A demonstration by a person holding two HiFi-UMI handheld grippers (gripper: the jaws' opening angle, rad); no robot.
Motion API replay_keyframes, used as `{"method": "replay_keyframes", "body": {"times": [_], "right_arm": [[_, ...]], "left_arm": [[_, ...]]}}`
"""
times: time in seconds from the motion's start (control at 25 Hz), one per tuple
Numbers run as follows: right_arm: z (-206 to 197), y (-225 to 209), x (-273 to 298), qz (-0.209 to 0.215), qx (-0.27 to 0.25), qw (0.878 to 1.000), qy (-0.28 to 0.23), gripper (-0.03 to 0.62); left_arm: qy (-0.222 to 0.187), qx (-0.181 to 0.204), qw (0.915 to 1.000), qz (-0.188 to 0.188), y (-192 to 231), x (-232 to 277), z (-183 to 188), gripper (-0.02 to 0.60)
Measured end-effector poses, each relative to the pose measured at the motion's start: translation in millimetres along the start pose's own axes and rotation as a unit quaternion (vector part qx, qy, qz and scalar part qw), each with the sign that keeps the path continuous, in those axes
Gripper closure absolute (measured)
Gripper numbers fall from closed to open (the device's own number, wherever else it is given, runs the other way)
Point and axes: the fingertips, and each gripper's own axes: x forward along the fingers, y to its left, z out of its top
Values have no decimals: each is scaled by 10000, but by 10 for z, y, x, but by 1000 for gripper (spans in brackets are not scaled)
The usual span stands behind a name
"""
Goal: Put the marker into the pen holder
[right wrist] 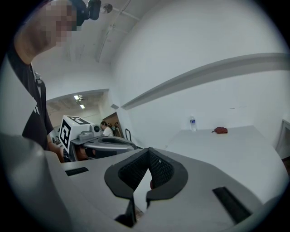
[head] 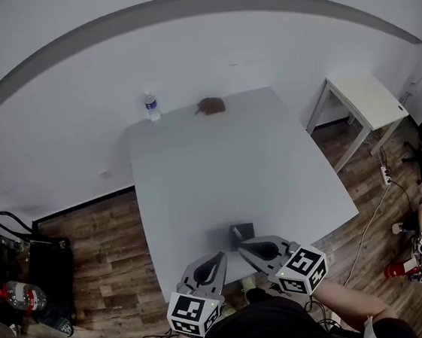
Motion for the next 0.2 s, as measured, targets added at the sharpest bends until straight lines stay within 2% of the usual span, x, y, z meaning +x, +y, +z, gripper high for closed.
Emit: {"method": "replay_keyframes", "body": {"times": [0.2], "right_arm": [[-17, 30, -23, -59, -38, 10000, 15, 579]], "left_arm": [[-12, 8, 10000, -18, -28, -32, 5, 575]]}}
